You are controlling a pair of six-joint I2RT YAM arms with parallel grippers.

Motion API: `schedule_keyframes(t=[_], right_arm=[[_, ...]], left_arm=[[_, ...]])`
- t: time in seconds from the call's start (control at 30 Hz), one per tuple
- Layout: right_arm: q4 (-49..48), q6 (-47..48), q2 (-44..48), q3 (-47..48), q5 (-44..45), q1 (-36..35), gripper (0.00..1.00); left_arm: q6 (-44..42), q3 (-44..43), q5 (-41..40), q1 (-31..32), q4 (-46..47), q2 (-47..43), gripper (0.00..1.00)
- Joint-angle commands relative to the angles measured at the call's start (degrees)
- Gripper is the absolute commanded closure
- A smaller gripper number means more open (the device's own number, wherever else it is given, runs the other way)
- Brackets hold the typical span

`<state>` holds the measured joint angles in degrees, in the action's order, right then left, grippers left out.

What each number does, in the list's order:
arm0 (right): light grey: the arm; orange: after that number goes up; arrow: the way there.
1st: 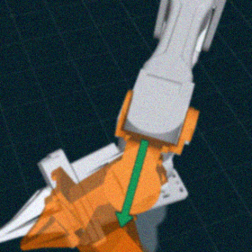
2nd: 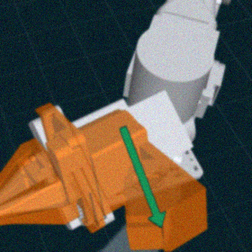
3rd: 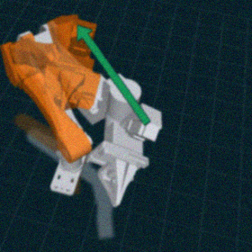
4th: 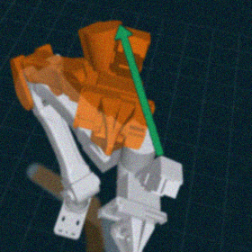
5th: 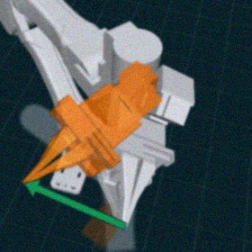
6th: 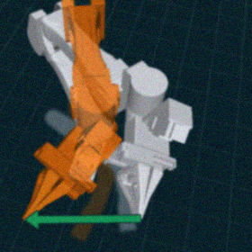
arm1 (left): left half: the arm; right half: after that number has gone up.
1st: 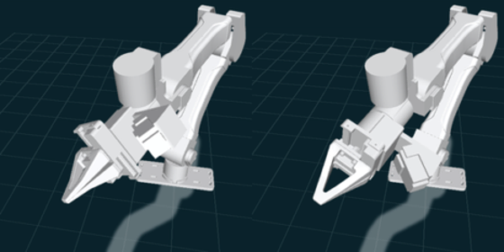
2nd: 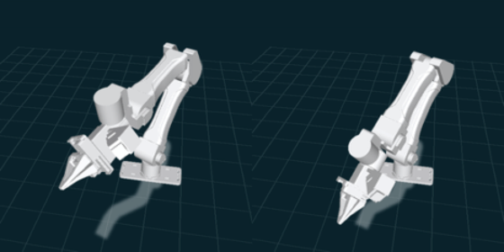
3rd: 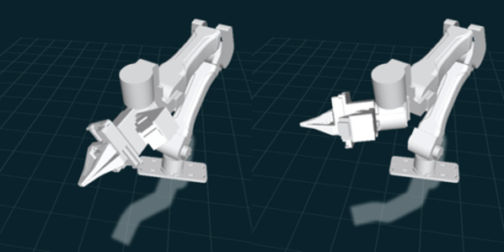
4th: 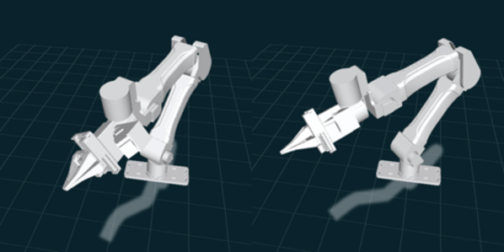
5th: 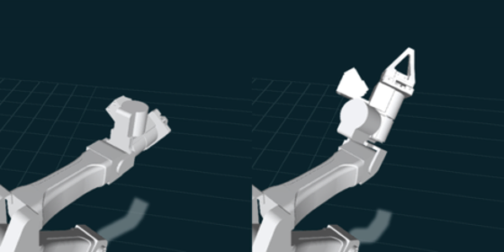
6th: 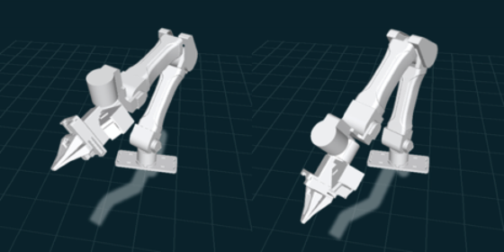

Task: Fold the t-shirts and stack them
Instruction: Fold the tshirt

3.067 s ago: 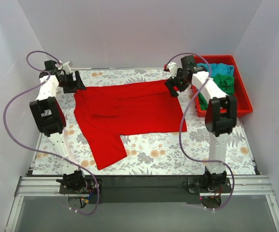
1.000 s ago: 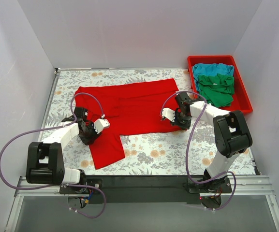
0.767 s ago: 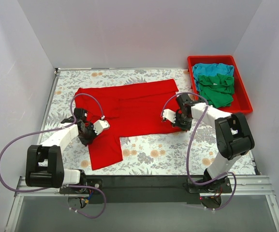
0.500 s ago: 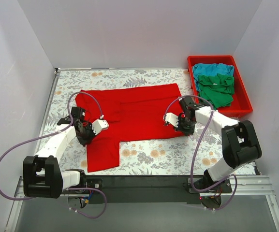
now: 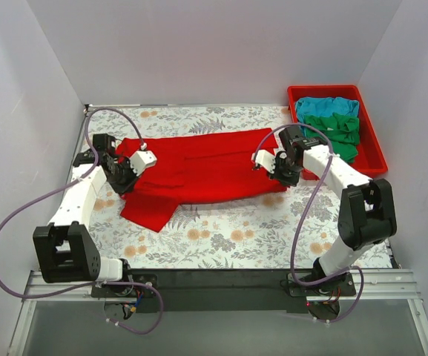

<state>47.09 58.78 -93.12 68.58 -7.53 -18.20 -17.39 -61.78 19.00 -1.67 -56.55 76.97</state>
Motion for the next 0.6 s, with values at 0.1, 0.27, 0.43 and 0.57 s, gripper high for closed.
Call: schedule_keyframes(t=[0.1,0.27,0.43,0.57], right_arm=[[3.1,3.8,-5.9,8.9,-0.4,1.5,0.99],[3.3,4.8,-11.7,16.8,0.2,2.0,0.99],[3.4,5.9,-17.0,23.0,1.7,2.8,0.99],[3.3,6.6,-21.8,28.4,2.8,3.6,0.99]], left_arm=[[0.2,-9.7,1.6,-1.9,1.4,7.2,1.0],[0.4,-15.2,1.8,-2.4,1.8,13.4,1.0],[1.3,-19.3,1.6,-2.7,3.6,19.4,1.0],[2.3,-22.6,1.0,-2.9,5.0,23.7,1.0]])
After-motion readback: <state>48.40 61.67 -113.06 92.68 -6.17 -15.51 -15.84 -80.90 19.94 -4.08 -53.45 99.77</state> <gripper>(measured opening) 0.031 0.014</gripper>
